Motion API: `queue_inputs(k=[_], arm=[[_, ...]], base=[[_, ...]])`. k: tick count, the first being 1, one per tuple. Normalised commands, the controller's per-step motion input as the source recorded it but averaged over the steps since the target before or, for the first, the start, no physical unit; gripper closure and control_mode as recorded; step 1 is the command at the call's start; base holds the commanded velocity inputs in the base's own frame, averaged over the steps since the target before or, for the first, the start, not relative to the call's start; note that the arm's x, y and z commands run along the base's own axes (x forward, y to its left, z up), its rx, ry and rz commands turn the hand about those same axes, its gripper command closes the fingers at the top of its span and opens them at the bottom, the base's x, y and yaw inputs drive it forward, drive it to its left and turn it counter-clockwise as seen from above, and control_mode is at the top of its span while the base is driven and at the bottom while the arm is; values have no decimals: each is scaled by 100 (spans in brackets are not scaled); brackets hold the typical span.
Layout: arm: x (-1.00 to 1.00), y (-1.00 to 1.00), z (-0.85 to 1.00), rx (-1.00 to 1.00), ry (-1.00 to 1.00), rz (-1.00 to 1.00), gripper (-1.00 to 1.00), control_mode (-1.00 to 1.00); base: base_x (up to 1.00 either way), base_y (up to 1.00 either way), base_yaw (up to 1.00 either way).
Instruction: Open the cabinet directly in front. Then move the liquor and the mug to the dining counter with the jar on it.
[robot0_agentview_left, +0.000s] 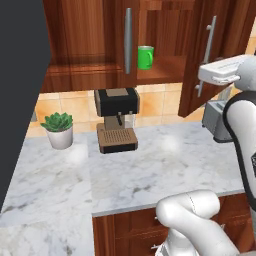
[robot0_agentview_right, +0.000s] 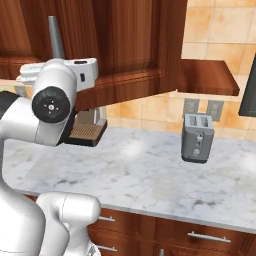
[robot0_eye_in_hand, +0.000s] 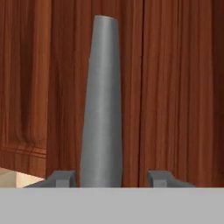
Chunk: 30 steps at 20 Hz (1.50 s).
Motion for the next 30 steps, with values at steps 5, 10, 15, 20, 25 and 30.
queue_inputs(k=[5, 10, 15, 20, 25, 30], arm=[[-43, 1, 20, -2, -3, 0, -100, -100], [-53, 26, 31, -7, -3, -10, -100, -100], [-44, 46, 25, -11, -2, -23, -100, -100], [-1, 70, 0, -12, 3, -41, -100, -100], [23, 68, -7, -10, 16, -40, -100, -100], [46, 52, -11, -11, 14, -34, -100, -100]], base=[[0, 0, 0], [0, 0, 0], [0, 0, 0], [0, 0, 0], [0, 0, 0], [0, 0, 0]])
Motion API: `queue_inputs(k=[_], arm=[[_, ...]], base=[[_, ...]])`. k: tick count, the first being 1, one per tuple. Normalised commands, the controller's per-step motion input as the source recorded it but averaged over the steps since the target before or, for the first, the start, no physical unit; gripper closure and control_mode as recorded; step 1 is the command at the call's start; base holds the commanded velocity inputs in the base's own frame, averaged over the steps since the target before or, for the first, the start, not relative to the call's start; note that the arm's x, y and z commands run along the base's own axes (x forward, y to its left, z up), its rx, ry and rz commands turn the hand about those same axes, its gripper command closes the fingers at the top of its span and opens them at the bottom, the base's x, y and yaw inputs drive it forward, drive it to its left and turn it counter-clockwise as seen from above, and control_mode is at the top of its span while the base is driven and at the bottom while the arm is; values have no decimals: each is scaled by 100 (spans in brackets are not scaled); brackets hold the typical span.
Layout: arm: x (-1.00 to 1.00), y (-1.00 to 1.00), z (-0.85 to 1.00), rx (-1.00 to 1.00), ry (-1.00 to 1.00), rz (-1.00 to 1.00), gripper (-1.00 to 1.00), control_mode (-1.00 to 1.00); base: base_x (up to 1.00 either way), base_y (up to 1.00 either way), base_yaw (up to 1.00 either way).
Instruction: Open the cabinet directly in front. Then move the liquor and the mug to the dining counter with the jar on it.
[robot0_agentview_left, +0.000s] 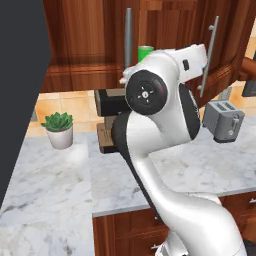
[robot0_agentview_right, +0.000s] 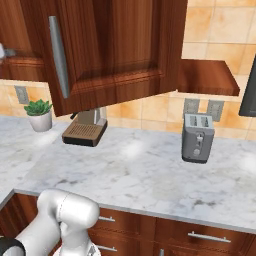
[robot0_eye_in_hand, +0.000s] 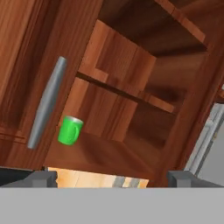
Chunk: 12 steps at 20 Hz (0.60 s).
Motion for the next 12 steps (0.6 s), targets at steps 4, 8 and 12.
queue_inputs(k=[4, 8, 12], arm=[[54, 27, -13, -9, 13, -29, -100, -100], [51, 1, -15, -5, 11, -21, -100, -100], [29, -15, -17, -2, 4, -11, -100, -100]], base=[[0, 0, 0], [0, 0, 0], [0, 0, 0]])
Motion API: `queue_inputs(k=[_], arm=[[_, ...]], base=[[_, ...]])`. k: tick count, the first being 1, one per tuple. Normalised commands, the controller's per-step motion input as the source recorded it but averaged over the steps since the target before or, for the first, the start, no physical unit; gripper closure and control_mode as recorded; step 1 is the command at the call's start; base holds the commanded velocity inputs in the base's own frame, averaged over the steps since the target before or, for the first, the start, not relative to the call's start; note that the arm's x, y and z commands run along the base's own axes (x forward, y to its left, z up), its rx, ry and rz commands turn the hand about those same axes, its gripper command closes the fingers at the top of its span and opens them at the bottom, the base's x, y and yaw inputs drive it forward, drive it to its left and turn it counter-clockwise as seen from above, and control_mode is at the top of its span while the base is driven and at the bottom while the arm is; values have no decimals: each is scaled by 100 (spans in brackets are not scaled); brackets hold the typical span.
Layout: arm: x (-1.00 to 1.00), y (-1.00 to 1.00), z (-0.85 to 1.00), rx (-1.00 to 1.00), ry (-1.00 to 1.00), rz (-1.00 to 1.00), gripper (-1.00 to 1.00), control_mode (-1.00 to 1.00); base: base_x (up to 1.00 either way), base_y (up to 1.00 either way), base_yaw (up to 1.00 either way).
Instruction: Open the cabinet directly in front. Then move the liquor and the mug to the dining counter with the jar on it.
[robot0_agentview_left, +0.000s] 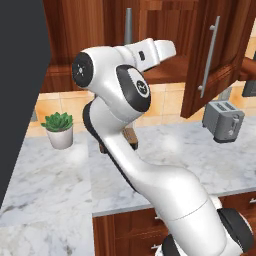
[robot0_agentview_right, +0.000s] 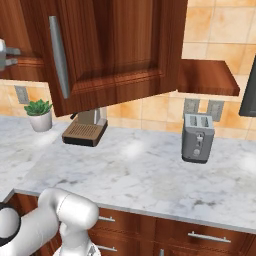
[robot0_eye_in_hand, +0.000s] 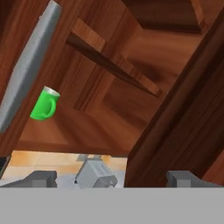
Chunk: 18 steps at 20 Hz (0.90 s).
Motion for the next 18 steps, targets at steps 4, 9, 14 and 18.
queue_inputs(k=[4, 9, 14, 18], arm=[[13, -34, -14, 0, 2, -2, -100, -100], [5, -38, -4, 0, 2, 0, -100, -100], [12, -29, 0, 0, 7, 0, -100, -100], [4, -24, 0, 0, 11, 0, -100, -100]], base=[[0, 0, 0], [0, 0, 0], [0, 0, 0], [0, 0, 0]])
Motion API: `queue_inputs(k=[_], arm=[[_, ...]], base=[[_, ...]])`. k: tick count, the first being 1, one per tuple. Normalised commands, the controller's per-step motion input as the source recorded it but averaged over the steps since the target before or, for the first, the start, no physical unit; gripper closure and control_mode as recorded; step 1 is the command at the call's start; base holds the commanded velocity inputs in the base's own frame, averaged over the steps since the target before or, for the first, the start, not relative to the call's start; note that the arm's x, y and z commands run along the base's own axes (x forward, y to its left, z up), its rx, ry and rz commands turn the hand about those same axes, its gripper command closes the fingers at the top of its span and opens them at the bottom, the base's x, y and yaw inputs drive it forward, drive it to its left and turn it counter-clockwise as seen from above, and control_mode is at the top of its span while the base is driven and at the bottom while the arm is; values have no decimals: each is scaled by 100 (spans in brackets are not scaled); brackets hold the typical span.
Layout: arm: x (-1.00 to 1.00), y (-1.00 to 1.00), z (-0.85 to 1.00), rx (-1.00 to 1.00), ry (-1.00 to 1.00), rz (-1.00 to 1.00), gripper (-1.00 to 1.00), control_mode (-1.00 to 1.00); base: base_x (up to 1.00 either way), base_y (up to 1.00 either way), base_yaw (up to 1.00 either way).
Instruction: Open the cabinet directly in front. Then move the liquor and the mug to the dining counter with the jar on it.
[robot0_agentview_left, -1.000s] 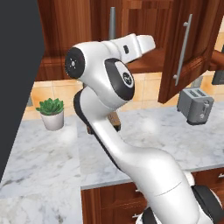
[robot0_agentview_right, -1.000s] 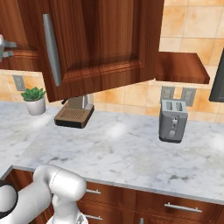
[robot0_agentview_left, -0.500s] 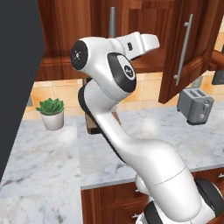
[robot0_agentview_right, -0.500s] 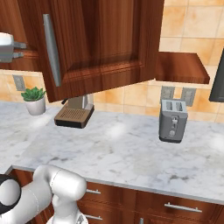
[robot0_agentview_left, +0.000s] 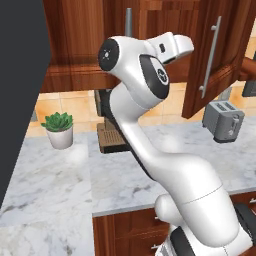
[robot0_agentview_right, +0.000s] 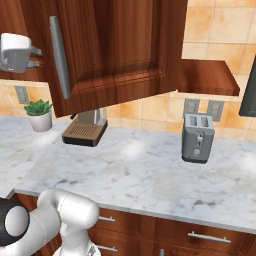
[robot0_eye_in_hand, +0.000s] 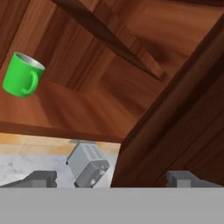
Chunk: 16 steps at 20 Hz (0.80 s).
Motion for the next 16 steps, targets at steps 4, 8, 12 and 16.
queue_inputs(k=[4, 8, 12, 16], arm=[[17, -10, -2, 0, 19, 0, -100, -100], [4, -4, -20, 0, 16, 0, -100, -100], [-7, -5, -18, 0, 6, 0, -100, -100], [-22, -19, -16, 0, 1, 0, -100, -100]], base=[[0, 0, 0], [0, 0, 0], [0, 0, 0], [0, 0, 0]])
